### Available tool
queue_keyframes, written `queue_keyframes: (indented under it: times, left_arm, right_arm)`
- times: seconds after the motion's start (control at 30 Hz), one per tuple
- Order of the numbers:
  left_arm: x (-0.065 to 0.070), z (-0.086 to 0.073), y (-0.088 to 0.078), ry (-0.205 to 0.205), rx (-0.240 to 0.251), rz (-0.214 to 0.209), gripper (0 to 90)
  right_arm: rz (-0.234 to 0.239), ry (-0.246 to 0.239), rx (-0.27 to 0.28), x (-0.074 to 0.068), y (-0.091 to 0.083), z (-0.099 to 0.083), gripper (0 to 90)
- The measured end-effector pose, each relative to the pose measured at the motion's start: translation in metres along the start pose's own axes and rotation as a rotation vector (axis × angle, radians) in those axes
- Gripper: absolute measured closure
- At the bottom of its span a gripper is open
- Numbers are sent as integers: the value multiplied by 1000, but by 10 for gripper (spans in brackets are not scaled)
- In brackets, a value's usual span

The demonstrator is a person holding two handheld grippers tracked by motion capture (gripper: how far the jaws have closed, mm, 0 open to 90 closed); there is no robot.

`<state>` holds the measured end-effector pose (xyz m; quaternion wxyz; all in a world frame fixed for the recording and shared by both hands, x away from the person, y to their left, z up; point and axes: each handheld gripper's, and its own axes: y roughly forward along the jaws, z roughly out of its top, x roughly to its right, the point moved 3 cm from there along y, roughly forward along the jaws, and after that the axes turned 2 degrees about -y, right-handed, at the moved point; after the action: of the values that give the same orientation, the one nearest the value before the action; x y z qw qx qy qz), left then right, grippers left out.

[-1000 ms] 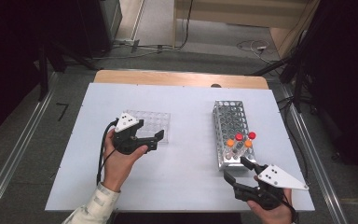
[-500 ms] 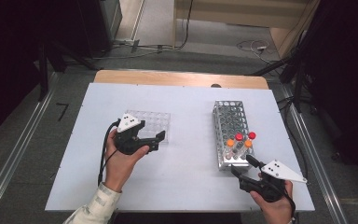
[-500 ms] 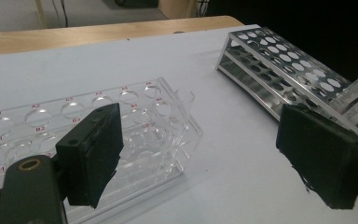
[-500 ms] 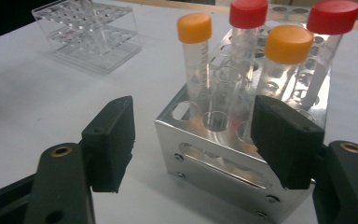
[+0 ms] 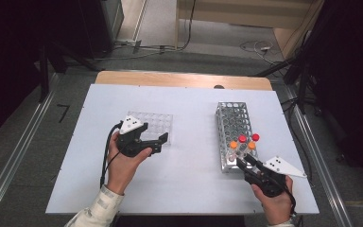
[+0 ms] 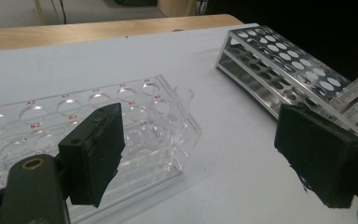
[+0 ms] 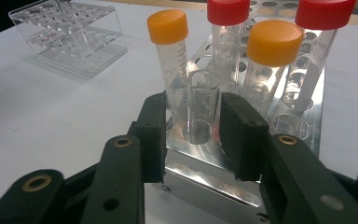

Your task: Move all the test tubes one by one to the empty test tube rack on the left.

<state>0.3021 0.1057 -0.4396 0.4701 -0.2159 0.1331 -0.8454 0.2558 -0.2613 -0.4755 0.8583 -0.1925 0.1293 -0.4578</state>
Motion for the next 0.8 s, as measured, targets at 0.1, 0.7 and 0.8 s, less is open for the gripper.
queue_keyframes:
  times: [0.1,0.7,0.8]
  left_arm:
    - [0,-1,1,-2,-2,0,169]
    - [1,0,0,-1,0,0,170]
    - [1,0,0,-1,1,1,170]
  right_arm:
    - [-4,2,-8,0,2,-1,625]
    - [-13,-8,54,2,-12,17,732]
    - [-21,-20,77,0,-20,26,733]
